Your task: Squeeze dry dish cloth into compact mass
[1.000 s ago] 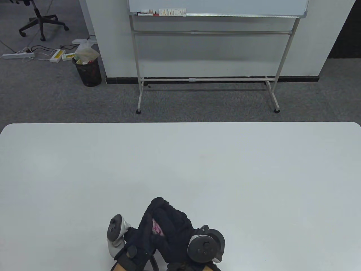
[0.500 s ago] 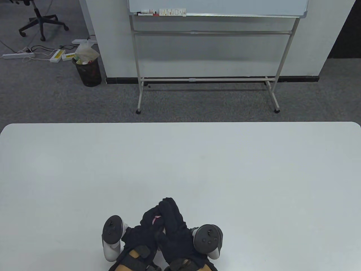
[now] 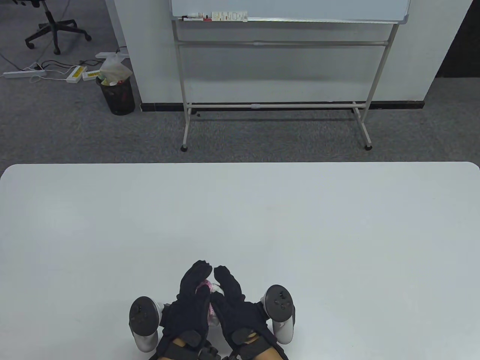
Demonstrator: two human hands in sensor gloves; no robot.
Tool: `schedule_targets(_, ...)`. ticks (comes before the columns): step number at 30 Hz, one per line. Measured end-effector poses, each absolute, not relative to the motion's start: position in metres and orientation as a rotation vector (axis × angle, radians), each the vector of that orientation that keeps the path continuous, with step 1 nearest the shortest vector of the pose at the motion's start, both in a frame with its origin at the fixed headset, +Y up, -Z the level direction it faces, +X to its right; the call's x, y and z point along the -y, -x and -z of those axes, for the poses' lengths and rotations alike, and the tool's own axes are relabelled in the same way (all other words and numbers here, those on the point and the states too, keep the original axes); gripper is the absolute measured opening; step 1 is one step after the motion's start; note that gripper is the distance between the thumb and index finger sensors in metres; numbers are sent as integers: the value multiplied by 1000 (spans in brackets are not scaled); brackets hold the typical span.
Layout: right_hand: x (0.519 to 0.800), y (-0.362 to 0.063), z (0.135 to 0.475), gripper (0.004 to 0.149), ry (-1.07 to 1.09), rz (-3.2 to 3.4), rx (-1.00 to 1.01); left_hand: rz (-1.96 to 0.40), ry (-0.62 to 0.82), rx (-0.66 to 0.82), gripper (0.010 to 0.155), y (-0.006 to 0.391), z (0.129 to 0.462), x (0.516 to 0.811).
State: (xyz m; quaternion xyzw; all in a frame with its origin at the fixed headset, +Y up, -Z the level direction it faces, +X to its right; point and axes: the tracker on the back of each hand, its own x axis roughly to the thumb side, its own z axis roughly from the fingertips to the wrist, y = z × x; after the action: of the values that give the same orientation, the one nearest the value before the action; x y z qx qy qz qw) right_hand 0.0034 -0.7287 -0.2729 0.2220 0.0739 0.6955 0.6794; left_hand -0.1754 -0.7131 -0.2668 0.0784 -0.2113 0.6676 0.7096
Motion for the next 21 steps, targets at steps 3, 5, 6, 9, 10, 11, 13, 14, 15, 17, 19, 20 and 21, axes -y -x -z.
schedule_targets(3,718,-2,272,67,-518,-1571,-111,-1558,-105,492,63,178,271,720)
schedule_targets(5,711,-4,272,61,-550,-1601,-54,-1583,-62,527,64,177,272,722)
schedule_targets(6,706,-4,269,57,-546,-1619,37,-1576,-32,556,66,176,272,722)
schedule_targets(9,695,-5,262,55,-621,-1728,149,-1518,-53,566,67,175,271,720)
schedule_targets(10,695,-6,260,57,-639,-1736,199,-1490,-70,570,67,175,271,719)
schedule_targets(11,696,-5,260,60,-644,-1709,197,-1475,-69,588,68,174,271,718)
schedule_targets(13,701,-4,262,70,-640,-1630,114,-1510,-36,621,71,173,270,717)
schedule_targets(14,703,-4,263,75,-648,-1585,90,-1539,-23,621,71,172,270,718)
schedule_targets(15,705,-3,264,78,-656,-1533,66,-1566,-8,624,73,172,270,718)
schedule_targets(17,708,-3,265,80,-651,-1502,57,-1591,-2,615,75,173,270,720)
schedule_targets(19,708,-4,265,82,-641,-1497,60,-1585,-8,606,75,174,271,720)
schedule_targets(20,708,-4,265,82,-641,-1487,48,-1583,-9,605,76,174,271,720)
schedule_targets(21,709,-4,265,83,-635,-1463,25,-1582,-9,604,77,174,271,720)
